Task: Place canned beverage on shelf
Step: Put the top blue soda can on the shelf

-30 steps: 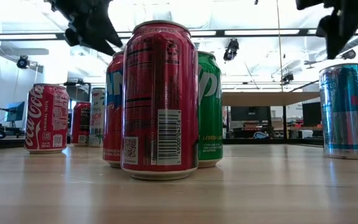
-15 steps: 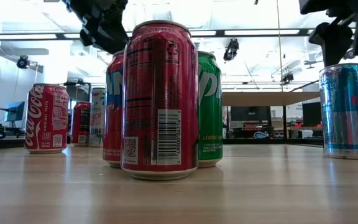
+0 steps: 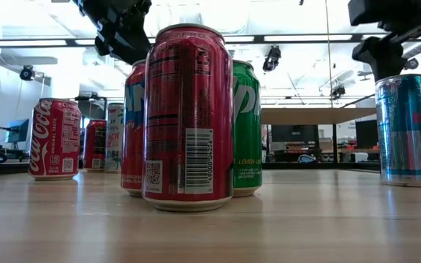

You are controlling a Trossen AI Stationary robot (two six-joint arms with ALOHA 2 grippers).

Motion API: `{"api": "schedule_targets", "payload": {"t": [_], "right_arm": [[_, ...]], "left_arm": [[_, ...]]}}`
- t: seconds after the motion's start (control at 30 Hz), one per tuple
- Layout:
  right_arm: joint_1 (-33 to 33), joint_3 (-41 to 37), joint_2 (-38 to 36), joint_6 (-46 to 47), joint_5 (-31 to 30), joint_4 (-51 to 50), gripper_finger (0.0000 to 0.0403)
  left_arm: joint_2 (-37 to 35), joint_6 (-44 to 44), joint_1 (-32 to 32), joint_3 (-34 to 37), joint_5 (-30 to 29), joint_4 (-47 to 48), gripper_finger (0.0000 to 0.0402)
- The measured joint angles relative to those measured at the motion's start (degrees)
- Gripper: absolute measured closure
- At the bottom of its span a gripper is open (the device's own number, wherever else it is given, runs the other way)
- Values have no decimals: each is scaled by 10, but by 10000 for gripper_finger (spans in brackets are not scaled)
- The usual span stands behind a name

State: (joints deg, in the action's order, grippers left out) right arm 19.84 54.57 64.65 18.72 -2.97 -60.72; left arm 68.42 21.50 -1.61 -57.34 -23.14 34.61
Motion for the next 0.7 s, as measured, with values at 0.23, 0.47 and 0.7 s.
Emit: {"api": "schedule_targets", "payload": {"t": [0.23, 0.47, 0.7], "right_arm": [[0, -2, 32, 2, -1, 26, 106], [-10, -1, 35, 39, 0, 37, 177], [-57, 39, 18, 165, 1, 24, 177]], "left_arm": [[0, -2, 0, 0, -2, 1, 182], [0, -45, 0, 0, -4, 3, 182], [0, -26, 0, 0, -5, 3, 182]]}}
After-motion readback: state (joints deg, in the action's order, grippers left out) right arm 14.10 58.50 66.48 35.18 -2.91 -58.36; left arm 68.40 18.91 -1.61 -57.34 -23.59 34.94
